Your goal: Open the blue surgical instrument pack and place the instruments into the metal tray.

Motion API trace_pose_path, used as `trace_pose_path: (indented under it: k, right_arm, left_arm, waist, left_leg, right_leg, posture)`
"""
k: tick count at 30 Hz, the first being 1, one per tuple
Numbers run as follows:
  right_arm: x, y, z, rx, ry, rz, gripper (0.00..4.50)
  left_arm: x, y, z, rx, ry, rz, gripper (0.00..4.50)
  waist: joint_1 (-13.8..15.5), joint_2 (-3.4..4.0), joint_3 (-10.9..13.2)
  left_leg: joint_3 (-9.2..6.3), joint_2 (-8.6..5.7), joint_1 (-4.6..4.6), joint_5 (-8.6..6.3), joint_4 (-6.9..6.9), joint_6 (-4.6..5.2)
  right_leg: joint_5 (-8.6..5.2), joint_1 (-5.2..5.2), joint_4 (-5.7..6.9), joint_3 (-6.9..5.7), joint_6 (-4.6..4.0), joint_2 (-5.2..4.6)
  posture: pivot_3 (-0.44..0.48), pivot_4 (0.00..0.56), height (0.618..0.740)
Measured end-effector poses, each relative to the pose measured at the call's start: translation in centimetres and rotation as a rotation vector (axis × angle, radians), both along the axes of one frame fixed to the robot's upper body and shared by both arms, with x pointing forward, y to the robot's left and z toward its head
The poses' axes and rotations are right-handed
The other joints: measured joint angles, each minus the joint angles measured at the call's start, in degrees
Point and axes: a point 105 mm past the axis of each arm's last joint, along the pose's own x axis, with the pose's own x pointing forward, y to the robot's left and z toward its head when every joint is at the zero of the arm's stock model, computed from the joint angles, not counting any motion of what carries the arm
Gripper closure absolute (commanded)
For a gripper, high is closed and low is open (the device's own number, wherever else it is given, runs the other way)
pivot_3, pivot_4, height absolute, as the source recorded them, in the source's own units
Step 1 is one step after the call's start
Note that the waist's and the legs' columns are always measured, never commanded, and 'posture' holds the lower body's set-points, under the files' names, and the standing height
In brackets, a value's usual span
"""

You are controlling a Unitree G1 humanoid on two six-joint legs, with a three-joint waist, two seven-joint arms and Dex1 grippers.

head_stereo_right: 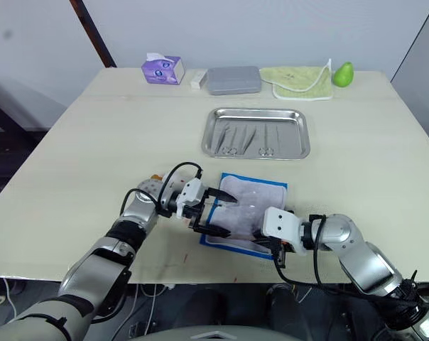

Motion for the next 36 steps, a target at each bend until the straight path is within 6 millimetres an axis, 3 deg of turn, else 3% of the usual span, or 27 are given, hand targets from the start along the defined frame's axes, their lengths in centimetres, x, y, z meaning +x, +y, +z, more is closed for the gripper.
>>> trace_pose_path:
  k: [13, 36]
  right_arm:
    - [-0.3, -1.3, 0.7, -0.084, 0.000, -0.018, 4.48]
    - [-0.4, -0.8, 2.8, -0.145, 0.010, -0.015, 4.48]
  left_arm:
    - [0.0, 0.0, 0.0, 0.000, -0.001, -0.001, 0.00]
    - [0.0, -0.1, 0.1, -0.001, -0.004, -0.003, 0.00]
  waist:
    - [0.07, 0.06, 0.10]
    - [0.20, 0.22, 0.30]
  left_leg:
    - [0.00, 0.00, -0.05, 0.00, 0.00, 0.00]
    - [-0.02, 0.01, -0.24, 0.00, 0.00, 0.00]
  right_leg:
    - [-0.02, -0.04, -0.02, 0.01, 0.03, -0.01]
    - [-0.02, -0.26, -0.02, 0.00, 0.04, -0.05]
  posture:
    - [0.000, 0.150, 0.736]
    - [0.000, 0.150, 0.736]
